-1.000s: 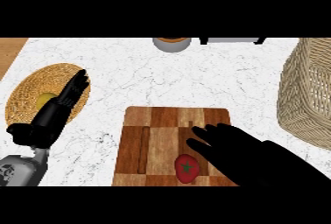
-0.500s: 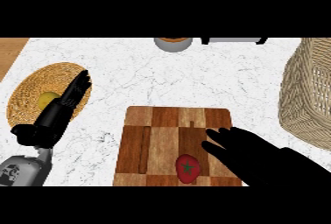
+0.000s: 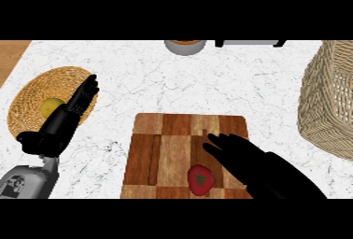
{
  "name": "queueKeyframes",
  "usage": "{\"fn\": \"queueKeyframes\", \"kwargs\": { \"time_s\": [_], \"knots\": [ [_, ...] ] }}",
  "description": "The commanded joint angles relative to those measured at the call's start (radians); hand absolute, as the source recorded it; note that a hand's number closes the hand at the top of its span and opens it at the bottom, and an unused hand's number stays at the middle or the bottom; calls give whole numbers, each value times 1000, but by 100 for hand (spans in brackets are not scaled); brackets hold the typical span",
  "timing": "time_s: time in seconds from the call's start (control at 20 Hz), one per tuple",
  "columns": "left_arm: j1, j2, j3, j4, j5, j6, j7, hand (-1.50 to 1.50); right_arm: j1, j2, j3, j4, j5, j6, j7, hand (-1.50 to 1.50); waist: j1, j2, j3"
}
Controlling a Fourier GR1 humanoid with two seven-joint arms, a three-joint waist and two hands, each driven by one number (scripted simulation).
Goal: Pick the tomato from the cutting board and place it in the basket
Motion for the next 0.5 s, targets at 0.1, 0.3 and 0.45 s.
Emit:
{"fn": "queueKeyframes", "kwargs": {
  "time_s": [0.1, 0.3, 0.45],
  "knots": [
    [-6, -22, 31, 0, -22, -28, 7, 0, 62, -2, 38, 214, 212, -153, -298, -150, 2, 1, 0],
    [62, -58, 22, -99, -68, -21, 45, 0, 53, 84, 80, 256, 286, -170, -252, -150, 4, -1, 0],
    [7, -69, 66, -53, -67, -60, 68, 0, 113, 62, 54, 254, 291, -191, -358, -150, 0, -1, 0]
  ]
}}
